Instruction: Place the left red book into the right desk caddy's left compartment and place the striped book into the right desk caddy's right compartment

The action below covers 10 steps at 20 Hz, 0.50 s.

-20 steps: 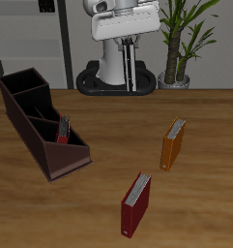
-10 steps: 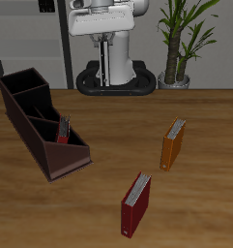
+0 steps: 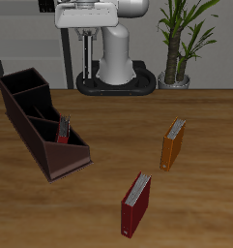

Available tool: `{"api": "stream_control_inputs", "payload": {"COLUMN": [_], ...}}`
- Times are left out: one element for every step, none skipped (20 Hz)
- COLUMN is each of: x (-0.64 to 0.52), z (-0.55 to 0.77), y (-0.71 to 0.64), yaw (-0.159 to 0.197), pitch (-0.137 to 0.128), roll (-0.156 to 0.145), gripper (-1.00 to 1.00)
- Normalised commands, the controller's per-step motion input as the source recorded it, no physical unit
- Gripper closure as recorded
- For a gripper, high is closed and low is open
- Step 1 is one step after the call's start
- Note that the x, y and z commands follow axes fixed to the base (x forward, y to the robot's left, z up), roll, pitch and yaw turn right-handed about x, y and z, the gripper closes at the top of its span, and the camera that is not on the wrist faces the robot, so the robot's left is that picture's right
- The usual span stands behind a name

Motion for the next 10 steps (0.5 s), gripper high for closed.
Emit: {"api": "stream_control_inputs", "payload": {"x": [-0.60,0.00,-1.22,-0.53,-0.54,-0.50,-0.47,0.00,-0.45,-0.40], "z": [-0.21,0.00,-0.41,-0.12,-0.03,0.00,-0.04,0.01,-0.03,0.03], "y": [-0.29,0.00,-0.41,-0.17,-0.09,-0.22,-0.10,0.05,-0.01,-0.28], "yaw": [0.042,0.000,0.099,0.020,0.071,-0.018,-0.054,0.000,0.097,-0.027], "pitch": [-0.045,0.000,-0.079,-0.004,-0.065,-0.058,0.005,0.000,0.005,-0.021], "roll": [-0.154,0.000,-0.075,-0.049,0.037,-0.104,-0.002,0.000,0.115,-0.045], "gripper": [1.00,1.00,1.00,1.00,1.00,1.00,1.00,1.00,1.00,1.00]}}
